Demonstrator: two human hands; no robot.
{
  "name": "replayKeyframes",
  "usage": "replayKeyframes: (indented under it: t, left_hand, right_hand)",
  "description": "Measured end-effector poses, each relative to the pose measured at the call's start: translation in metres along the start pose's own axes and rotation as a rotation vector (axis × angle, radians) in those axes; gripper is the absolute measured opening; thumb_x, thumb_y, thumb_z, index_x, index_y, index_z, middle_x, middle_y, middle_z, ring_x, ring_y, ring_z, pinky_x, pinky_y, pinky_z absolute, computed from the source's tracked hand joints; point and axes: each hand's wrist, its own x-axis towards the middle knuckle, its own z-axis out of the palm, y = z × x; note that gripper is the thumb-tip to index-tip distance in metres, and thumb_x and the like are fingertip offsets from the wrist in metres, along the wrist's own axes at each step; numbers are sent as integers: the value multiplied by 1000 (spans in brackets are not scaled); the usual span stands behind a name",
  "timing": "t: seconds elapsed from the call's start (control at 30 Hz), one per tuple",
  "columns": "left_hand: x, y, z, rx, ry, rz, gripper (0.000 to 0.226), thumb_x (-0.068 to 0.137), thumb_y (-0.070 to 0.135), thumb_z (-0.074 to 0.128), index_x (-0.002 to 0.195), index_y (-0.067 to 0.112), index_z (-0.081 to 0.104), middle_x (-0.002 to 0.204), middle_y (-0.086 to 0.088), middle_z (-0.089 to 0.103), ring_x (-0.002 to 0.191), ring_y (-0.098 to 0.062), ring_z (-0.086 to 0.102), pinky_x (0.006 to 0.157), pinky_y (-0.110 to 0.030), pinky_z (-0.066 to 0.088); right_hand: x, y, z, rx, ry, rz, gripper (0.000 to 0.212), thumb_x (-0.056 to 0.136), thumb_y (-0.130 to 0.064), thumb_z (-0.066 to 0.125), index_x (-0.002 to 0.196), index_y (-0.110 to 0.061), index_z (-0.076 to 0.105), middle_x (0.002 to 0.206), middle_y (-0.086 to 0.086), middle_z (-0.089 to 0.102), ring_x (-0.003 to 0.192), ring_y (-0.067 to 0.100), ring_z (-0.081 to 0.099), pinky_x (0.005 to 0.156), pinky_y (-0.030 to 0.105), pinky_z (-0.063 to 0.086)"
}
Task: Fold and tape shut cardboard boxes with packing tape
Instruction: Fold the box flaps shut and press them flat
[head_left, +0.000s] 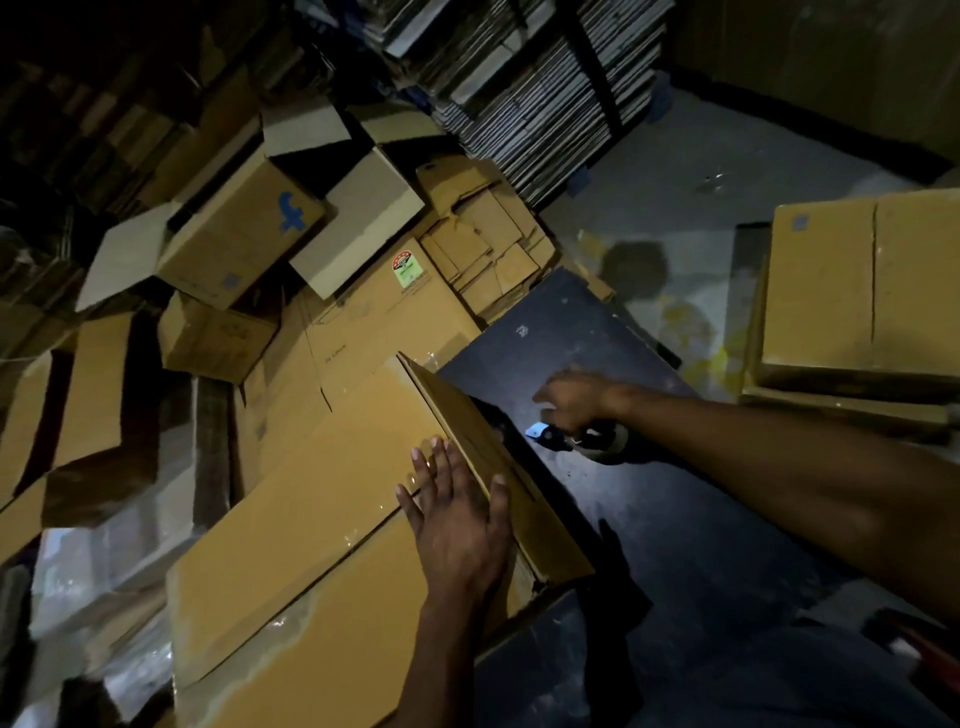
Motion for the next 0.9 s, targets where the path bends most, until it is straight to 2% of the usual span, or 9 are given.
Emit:
replayKeyframes:
  t: [0.07,0.17,0.23,0.37,0.5,0.6,0.67,0.77,0.9]
  left_hand:
    - [-1,0,0,10,4,7,89,106,74,9,176,21,-6,182,5,-18,163,-13,-33,134,-57,-12]
    - [-1,-1,1,37,-4,27,93,104,74,15,175,19,-9,182,3,-20,164,-16,-32,134,-58,-11]
    - [0,-3,1,56,-26,36,98,100,74,18,174,18,-12,181,0,-22,163,-17,-33,134,-58,-12]
    - [-1,-8,2,-65,-62,77,103,97,75,24,173,17,-16,180,-2,-26,164,-15,-31,136,-55,-5]
    - [0,-12,0,-142,-79,91,108,98,84,29,172,22,-19,179,2,-29,164,-9,-29,138,-49,1]
    - [-3,-12,-8,-245,-62,117,110,97,90,34,172,29,-19,180,8,-26,164,-5,-24,138,-44,4]
    - [-8,-16,-16,-350,-13,122,112,97,91,39,172,31,-19,180,9,-24,165,-5,-21,137,-39,5]
    - [-19,-37,-20,-270,107,64,107,100,89,34,174,27,-12,181,7,-20,167,-9,-19,137,-42,2]
    - [-38,-73,-11,-60,-65,-60,109,95,97,11,174,26,-13,179,6,-27,167,-13,-18,137,-51,3]
  right_hand:
    - [-17,-36,1,336,102,-69,90,93,-92,25,155,-32,51,161,0,51,149,28,43,120,59,36]
    - [-32,-101,12,832,94,-140,94,92,-95,25,165,-37,35,171,-9,34,156,15,32,129,49,25]
    - [-30,-129,31,884,105,-123,92,93,-94,23,167,-40,26,174,-12,26,159,14,25,131,47,18]
    - [-25,-124,81,1076,77,15,69,108,-68,32,163,-27,41,169,2,39,156,22,35,130,37,21]
    - [-28,-113,86,1022,219,-11,86,96,-88,27,162,-34,42,164,-3,46,151,19,43,128,47,30]
    - [-38,-129,53,970,215,-42,93,90,-93,35,168,-43,21,173,-8,30,157,18,28,129,49,24]
    - [-40,-139,32,786,268,-93,105,82,-97,44,167,-47,8,176,-3,21,161,25,16,128,56,23]
    - [-34,-150,9,467,314,-141,113,80,-86,63,165,-50,-3,177,10,9,161,39,9,122,63,29]
    - [-35,-161,-8,214,234,-73,117,83,-64,76,166,-46,-5,177,16,-1,158,46,9,115,69,31]
